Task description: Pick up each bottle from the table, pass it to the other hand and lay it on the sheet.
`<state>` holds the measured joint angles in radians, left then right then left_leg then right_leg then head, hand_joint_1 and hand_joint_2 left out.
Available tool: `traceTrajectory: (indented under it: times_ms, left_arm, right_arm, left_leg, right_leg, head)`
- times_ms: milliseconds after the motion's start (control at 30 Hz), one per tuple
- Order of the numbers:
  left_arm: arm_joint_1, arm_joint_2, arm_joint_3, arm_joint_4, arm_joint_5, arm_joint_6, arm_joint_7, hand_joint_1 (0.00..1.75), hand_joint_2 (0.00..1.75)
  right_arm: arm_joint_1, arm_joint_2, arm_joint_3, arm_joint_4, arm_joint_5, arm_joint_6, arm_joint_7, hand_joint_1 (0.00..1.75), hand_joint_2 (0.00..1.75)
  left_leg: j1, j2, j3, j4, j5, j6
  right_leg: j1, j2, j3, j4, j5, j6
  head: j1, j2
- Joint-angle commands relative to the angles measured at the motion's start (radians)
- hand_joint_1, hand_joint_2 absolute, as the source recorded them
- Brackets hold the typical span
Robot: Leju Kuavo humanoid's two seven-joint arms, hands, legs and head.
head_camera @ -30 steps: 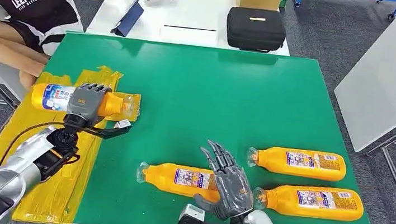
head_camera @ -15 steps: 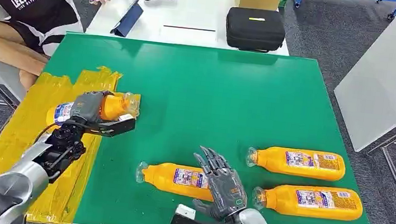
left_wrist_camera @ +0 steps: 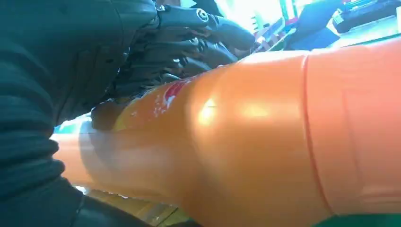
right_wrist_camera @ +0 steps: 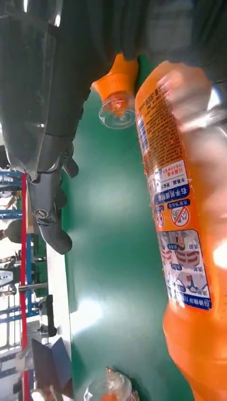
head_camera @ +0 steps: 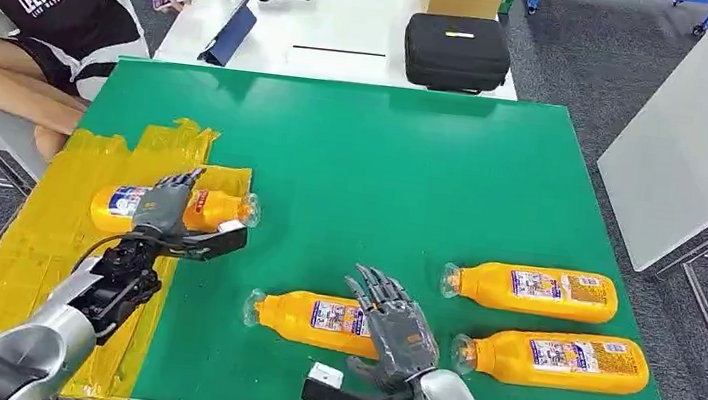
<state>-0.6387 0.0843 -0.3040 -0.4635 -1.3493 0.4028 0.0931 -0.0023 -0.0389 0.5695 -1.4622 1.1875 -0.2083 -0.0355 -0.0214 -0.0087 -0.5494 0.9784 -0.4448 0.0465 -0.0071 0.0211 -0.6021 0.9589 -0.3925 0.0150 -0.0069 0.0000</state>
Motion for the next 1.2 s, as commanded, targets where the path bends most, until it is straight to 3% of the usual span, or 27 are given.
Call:
traceTrajectory:
  times_ms: [33, 300, 567, 700, 767, 800, 1200]
  left_arm:
    - [-0.014, -0.032, 0.041, 0.046, -0.036, -0.021, 0.027, 0.00, 1.75]
    - [0.007, -0.044, 0.086, 0.043, -0.047, -0.012, 0.016, 0.00, 1.75]
    - [0.056, -0.107, 0.185, -0.110, 0.082, 0.047, -0.143, 0.00, 1.75]
    - [0.061, -0.110, 0.183, -0.125, 0.084, 0.035, -0.142, 0.00, 1.75]
    - [0.075, -0.116, 0.179, -0.170, 0.107, 0.051, -0.173, 0.00, 1.75]
    - [0.080, -0.113, 0.145, -0.197, 0.049, 0.088, -0.123, 0.00, 1.75]
    - [0.209, -0.155, 0.095, -0.533, 0.139, 0.021, -0.164, 0.00, 1.75]
  right_arm:
    - [-0.025, -0.015, 0.007, 0.056, 0.019, 0.014, 0.026, 0.00, 1.75]
    - [-0.031, -0.008, 0.018, 0.100, 0.083, 0.071, 0.098, 0.00, 1.75]
    - [-0.018, 0.000, 0.013, 0.175, 0.153, 0.120, 0.168, 0.00, 1.75]
    - [-0.016, -0.001, 0.013, 0.179, 0.156, 0.116, 0.171, 0.00, 1.75]
    - [-0.008, 0.001, 0.007, 0.179, 0.156, 0.118, 0.176, 0.00, 1.75]
    - [-0.006, 0.002, 0.004, 0.187, 0.159, 0.120, 0.184, 0.00, 1.75]
    - [-0.019, 0.032, 0.026, 0.350, 0.211, 0.123, 0.242, 0.00, 1.75]
  left_leg:
    - [0.002, 0.000, 0.002, 0.000, -0.001, -0.003]
    - [0.002, 0.000, 0.004, 0.000, -0.002, -0.004]
    - [0.002, -0.002, 0.003, 0.000, -0.001, -0.003]
    - [0.002, -0.002, 0.003, 0.000, -0.002, -0.003]
    - [0.002, -0.001, 0.003, 0.000, -0.002, -0.003]
    - [0.002, -0.001, 0.004, 0.000, -0.002, -0.004]
    - [0.003, 0.002, 0.008, 0.000, -0.003, -0.004]
  right_leg:
    - [0.002, -0.002, 0.003, -0.001, -0.001, 0.000]
    - [0.002, -0.002, 0.005, -0.002, -0.002, 0.000]
    - [0.002, -0.004, 0.004, -0.002, -0.002, 0.000]
    - [0.002, -0.003, 0.004, -0.001, -0.002, 0.000]
    - [0.001, -0.002, 0.004, -0.001, -0.001, 0.000]
    - [0.002, -0.003, 0.005, -0.002, -0.002, 0.000]
    - [0.003, 0.000, 0.008, -0.002, -0.001, 0.000]
  head:
    - [0.000, 0.000]
    - [0.000, 0.000]
    - [0.000, 0.000]
    - [0.000, 0.000]
    - [0.000, 0.000]
    - [0.000, 0.000]
    - [0.000, 0.000]
